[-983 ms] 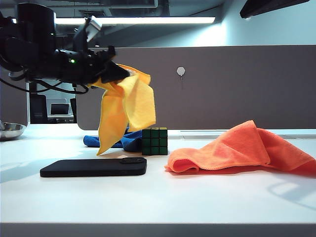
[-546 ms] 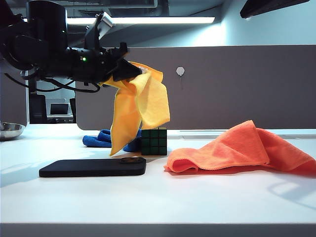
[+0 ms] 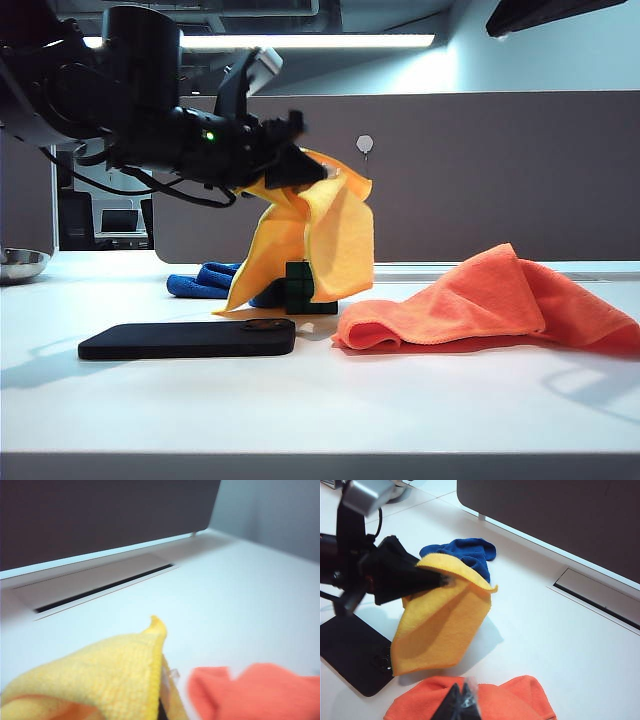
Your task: Pick up a rag that is the same color as the top surface of the Rubik's Cube and cover the cube with it.
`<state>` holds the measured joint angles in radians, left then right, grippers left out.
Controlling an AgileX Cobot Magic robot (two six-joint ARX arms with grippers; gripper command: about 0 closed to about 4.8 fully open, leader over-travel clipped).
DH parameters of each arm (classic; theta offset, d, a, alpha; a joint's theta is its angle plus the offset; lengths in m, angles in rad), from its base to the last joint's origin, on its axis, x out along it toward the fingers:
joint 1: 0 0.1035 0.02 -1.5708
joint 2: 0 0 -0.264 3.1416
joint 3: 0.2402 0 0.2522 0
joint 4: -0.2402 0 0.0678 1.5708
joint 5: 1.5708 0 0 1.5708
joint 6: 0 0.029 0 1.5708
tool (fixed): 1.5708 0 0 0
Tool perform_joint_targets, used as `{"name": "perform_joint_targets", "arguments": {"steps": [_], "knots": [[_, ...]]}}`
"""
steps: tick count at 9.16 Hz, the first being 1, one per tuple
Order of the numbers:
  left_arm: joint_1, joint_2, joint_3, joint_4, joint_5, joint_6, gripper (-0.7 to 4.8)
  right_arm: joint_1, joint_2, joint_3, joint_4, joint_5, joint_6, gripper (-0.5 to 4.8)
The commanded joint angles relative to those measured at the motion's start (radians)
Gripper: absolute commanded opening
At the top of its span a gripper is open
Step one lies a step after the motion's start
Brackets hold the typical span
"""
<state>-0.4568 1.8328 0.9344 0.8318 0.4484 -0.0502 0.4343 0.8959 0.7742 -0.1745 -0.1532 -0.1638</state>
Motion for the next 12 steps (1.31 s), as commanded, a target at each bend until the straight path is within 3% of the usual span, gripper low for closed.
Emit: {"name": "perform_joint_targets", "arguments": {"steps": [1, 2, 3, 5, 7, 8, 9, 10, 11, 12], "knots": [[0.005, 0.054, 0.042, -0.013, -0.136, 0.024, -0.06, 0.000, -0.002, 0.005, 0.010, -0.002, -0.002, -0.01], [0.000, 0.125, 0.150, -0.116, -0.097, 0.009, -0.06, 0.000, -0.002, 0.005, 0.011, -0.002, -0.002, -0.01], [-0.009, 0.146, 0.178, -0.118, -0.091, 0.009, -0.06, 0.000, -0.002, 0.005, 0.010, -0.002, -0.002, -0.01], [-0.008, 0.156, 0.176, -0.263, -0.113, 0.009, 0.18, 0.000, -0.002, 0.005, 0.011, -0.002, -0.002, -0.01], [-0.008, 0.156, 0.176, -0.386, -0.040, -0.039, 4.62, 0.000, -0.002, 0.005, 0.010, -0.002, -0.002, -0.01], [-0.008, 0.151, 0.176, -0.517, -0.026, -0.172, 4.79, 0.000, -0.002, 0.005, 0.010, -0.002, -0.002, -0.01], [-0.008, 0.151, 0.176, -0.589, -0.008, -0.171, 4.79, 0.000, -0.002, 0.005, 0.010, -0.002, -0.002, -0.01], [-0.004, 0.151, 0.176, -0.679, -0.050, -0.141, 4.79, 0.000, -0.002, 0.005, 0.011, -0.002, -0.002, -0.01], [0.000, 0.151, 0.177, -0.642, -0.064, -0.143, 4.79, 0.000, -0.002, 0.005, 0.010, -0.003, -0.002, -0.01], [0.002, 0.077, 0.178, -0.522, -0.048, -0.197, 4.79, 0.000, -0.002, 0.005, -0.007, -0.002, -0.002, -0.01]]}}
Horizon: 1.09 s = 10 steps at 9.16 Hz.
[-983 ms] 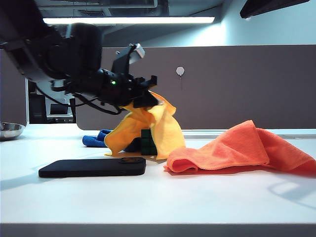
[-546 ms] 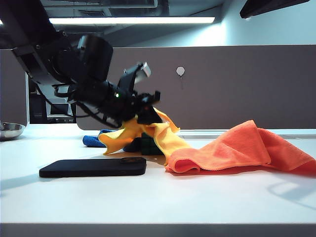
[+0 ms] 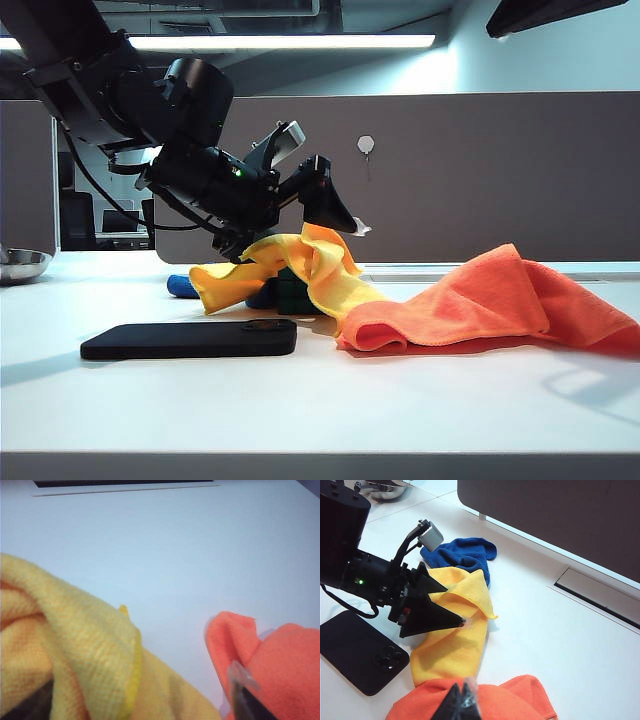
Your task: Pick up a rag that is the same color as the top surface of the Rubik's Cube and cover the cube with it.
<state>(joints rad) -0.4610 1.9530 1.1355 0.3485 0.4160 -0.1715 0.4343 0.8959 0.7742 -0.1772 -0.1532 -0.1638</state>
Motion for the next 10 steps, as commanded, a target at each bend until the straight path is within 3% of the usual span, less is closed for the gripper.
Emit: {"name": "perform_joint_targets", "arguments": {"steps": [1, 6, 7, 8, 9, 10], "knots": [[0.007, -0.106, -0.021, 0.002, -0.039, -0.074, 4.79, 0.000, -0.002, 0.005, -0.004, -0.002, -0.002, -0.01], [0.005, -0.195, -0.014, 0.129, -0.038, -0.072, 4.79, 0.000, -0.002, 0.005, 0.002, -0.002, -0.002, -0.01], [0.007, -0.195, -0.013, 0.209, -0.043, -0.072, 4.79, 0.000, -0.002, 0.005, 0.002, -0.002, -0.002, -0.01], [0.007, -0.195, -0.013, 0.381, -0.057, -0.076, 4.79, 0.000, -0.002, 0.005, 0.002, -0.002, -0.002, -0.01], [0.007, -0.195, -0.013, 0.423, -0.057, -0.076, 4.79, 0.000, -0.002, 0.005, 0.003, -0.002, -0.002, -0.01], [0.007, -0.195, -0.013, 0.534, -0.076, -0.072, 4.20, 0.000, -0.002, 0.006, 0.041, -0.002, -0.004, -0.01]]}}
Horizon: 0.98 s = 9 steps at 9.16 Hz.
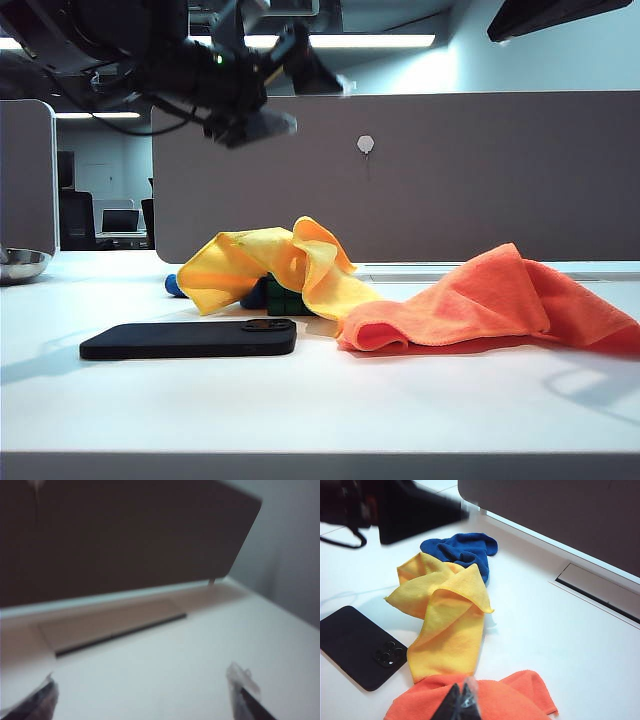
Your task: Pick up a rag that is the same color as the top surface of the Rubik's Cube and cover the cube with it.
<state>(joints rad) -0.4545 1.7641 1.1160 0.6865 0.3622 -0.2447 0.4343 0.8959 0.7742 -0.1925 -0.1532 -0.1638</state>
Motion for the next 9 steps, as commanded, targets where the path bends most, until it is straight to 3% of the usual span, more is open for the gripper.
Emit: {"name": "perform_joint_targets", "arguments": {"steps": [1, 2, 3, 5, 7, 8, 9], "knots": [[0.020, -0.023, 0.006, 0.200, -0.079, 0.003, 2.03, 0.000, -0.003, 0.006, 0.127, 0.000, -0.023, -0.01], [0.052, -0.041, 0.006, 0.187, -0.078, 0.005, 0.25, -0.001, -0.004, 0.006, 0.194, 0.007, -0.023, -0.01], [0.070, -0.050, 0.006, 0.178, -0.078, 0.005, -0.07, -0.002, -0.006, 0.006, 0.207, 0.015, -0.023, -0.01], [0.182, -0.125, 0.006, 0.052, -0.078, 0.005, -0.06, -0.052, -0.051, 0.006, 0.228, 0.078, -0.023, -0.01], [0.298, -0.233, 0.006, -0.172, -0.071, 0.013, -0.06, -0.171, -0.155, 0.005, 0.234, 0.080, -0.024, -0.01], [0.308, -0.253, 0.005, -0.220, -0.071, 0.040, -0.06, -0.195, -0.184, 0.005, 0.232, 0.080, -0.024, -0.01], [0.327, -0.303, 0.005, -0.337, -0.071, 0.144, -0.06, -0.234, -0.241, 0.005, 0.211, 0.050, -0.023, -0.01]]}}
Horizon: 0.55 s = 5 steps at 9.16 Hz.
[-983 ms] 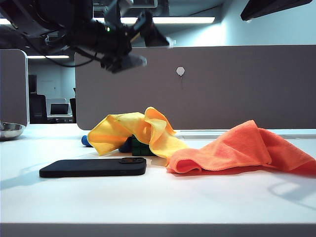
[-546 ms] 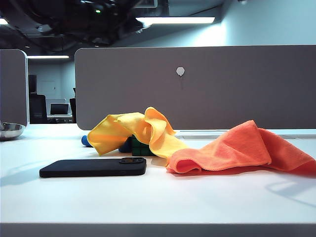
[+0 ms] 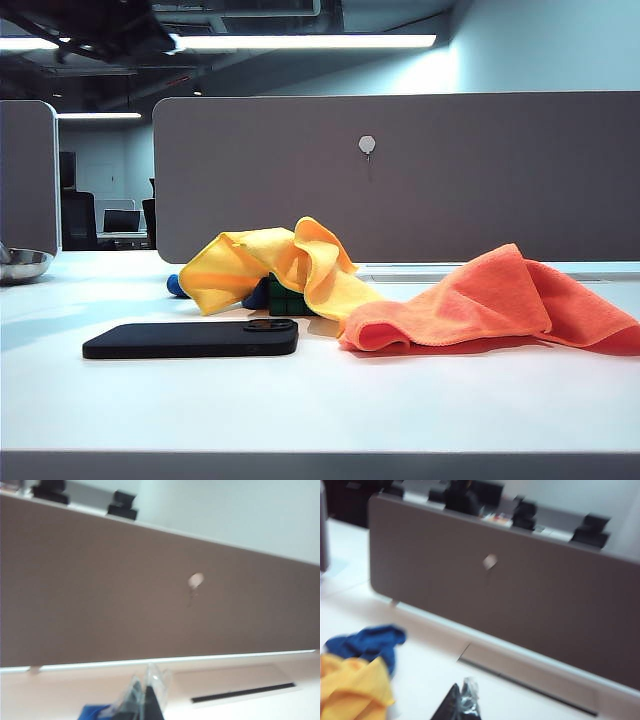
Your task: Pick up a rag that is the same color as the top surface of the Rubik's Cube and cover the cube with it.
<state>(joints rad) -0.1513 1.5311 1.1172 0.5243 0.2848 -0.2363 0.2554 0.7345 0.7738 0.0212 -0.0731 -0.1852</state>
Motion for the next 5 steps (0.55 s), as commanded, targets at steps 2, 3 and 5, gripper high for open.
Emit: {"name": "perform_joint_targets", "arguments": {"steps": [2, 3, 5], "knots": [[0.024, -0.117, 0.004, -0.260, 0.005, 0.201, -0.06, -0.074, -0.124, 0.005, -0.059, -0.076, -0.002, -0.01], [0.024, -0.142, 0.004, -0.286, 0.005, 0.203, -0.06, -0.076, -0.146, 0.003, -0.100, -0.075, -0.002, -0.01], [0.024, -0.240, 0.004, -0.388, -0.022, 0.204, -0.06, -0.076, -0.292, -0.071, -0.136, -0.074, -0.002, -0.01]]}}
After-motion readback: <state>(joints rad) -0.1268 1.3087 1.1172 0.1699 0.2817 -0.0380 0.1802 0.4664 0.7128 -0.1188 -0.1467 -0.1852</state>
